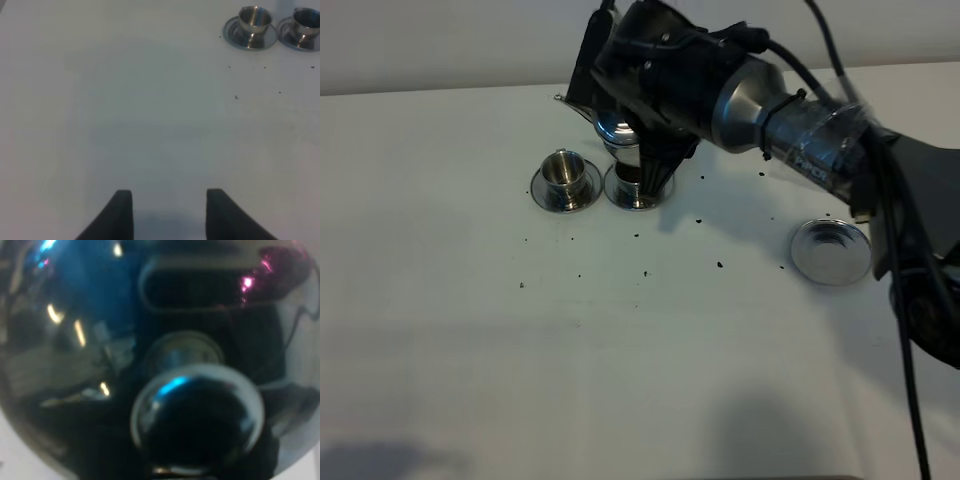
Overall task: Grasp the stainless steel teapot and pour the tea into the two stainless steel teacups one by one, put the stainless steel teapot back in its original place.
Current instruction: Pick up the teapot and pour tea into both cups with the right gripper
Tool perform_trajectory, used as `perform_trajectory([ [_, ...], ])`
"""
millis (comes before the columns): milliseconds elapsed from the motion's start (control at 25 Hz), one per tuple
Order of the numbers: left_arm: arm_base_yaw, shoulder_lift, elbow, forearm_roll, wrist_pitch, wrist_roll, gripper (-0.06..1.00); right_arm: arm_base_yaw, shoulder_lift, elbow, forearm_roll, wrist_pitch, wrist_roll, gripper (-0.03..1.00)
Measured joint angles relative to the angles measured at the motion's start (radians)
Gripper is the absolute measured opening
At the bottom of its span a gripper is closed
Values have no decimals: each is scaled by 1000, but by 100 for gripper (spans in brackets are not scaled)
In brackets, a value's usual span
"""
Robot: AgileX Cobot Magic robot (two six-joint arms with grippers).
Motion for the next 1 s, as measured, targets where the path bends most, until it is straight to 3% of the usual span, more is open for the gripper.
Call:
perform_trajectory([
  [400, 0, 0, 0, 0, 0, 1, 38, 34, 143, -136, -178, -9, -121, 18],
  [600, 0, 0, 0, 0, 0, 1, 38, 40, 159, -142, -215, -16, -209, 18],
  [1000, 0, 0, 0, 0, 0, 1, 38, 58, 197, -143, -374, -46, -235, 18],
])
